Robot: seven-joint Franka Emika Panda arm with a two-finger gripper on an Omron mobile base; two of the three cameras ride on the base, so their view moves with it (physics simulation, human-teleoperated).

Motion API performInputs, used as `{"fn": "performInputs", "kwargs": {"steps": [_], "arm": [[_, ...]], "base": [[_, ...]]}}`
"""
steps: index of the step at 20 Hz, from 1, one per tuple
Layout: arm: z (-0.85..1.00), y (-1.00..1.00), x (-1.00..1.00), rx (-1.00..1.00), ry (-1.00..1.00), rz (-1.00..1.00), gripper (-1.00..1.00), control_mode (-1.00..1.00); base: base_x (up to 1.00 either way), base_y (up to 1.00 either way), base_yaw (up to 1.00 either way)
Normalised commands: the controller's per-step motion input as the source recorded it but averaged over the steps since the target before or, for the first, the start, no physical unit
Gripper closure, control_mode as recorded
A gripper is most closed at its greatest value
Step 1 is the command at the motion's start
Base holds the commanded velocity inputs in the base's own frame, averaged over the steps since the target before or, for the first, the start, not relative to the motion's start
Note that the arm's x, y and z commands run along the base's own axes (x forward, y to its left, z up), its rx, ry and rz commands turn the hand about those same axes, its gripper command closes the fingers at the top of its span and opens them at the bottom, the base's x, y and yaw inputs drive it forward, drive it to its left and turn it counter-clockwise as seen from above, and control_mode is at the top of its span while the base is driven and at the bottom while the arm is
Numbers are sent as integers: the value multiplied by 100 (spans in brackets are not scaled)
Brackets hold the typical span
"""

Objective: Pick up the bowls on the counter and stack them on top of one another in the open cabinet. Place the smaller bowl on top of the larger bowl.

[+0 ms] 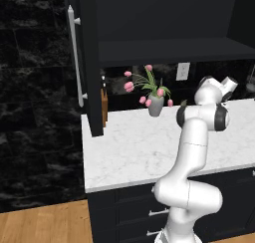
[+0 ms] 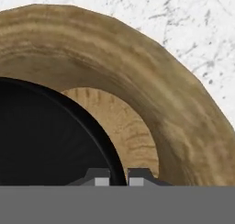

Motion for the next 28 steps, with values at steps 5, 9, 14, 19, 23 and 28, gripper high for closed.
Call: {"fn": "performInputs", "kwargs": {"steps": [5, 9, 14, 19, 23, 28], "arm": [[-16, 0, 30, -1, 1, 0, 100, -100], [-1, 3, -3, -1, 0, 0, -100, -100], [4, 18, -30, -1, -1, 0, -100, -100], [22, 9, -71, 0, -6, 0, -100, -100], [12, -1, -100, 0, -15, 0, -100, -100], [-28, 0, -45, 0, -8, 0, -100, -100]], "base": [[0, 0, 0], [0, 0, 0], [0, 0, 0], [0, 0, 0], [0, 0, 0], [0, 0, 0]]}}
